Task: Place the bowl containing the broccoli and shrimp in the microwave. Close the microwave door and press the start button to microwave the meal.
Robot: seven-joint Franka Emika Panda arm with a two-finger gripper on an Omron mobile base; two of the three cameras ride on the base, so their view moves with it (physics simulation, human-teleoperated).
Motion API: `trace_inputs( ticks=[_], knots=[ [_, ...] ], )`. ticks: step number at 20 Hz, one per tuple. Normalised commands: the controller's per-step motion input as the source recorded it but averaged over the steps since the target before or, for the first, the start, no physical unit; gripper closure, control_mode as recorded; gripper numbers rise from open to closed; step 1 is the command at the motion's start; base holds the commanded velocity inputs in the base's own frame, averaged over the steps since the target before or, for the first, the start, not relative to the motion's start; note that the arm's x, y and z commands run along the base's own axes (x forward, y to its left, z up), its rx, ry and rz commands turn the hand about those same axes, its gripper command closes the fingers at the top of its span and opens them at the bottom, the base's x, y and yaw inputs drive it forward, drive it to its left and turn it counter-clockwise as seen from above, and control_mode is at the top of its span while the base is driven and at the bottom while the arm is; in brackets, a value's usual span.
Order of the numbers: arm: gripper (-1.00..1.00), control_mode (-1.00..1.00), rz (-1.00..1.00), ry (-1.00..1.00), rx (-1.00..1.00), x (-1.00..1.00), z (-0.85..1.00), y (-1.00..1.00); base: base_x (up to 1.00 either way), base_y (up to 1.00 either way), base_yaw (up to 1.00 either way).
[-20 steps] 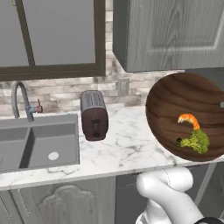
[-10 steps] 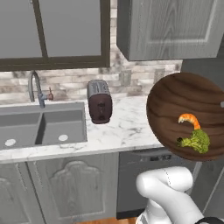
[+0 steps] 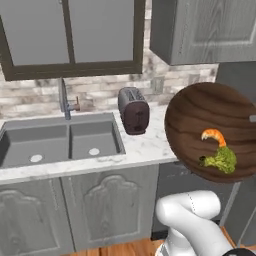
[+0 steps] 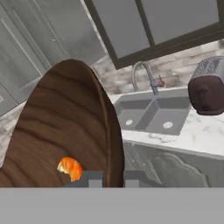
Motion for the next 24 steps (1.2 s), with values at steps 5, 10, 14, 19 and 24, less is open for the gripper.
trace_inputs(
  ticks=[5,10,14,19,24],
  knots=[
    [1.0,1.0,0.0,0.0,0.0,0.0,0.0,0.0,-0.63,-0.03,-0.55],
    [1.0,1.0,0.0,0.0,0.0,0.0,0.0,0.0,-0.4,-0.05,-0.72],
    [1.0,1.0,0.0,0.0,0.0,0.0,0.0,0.0,-0.16,-0.09,-0.74],
    [1.0,1.0,0.0,0.0,0.0,0.0,0.0,0.0,0.03,-0.13,-0.7],
    [1.0,1.0,0.0,0.0,0.0,0.0,0.0,0.0,0.04,-0.15,-0.62]
  ],
)
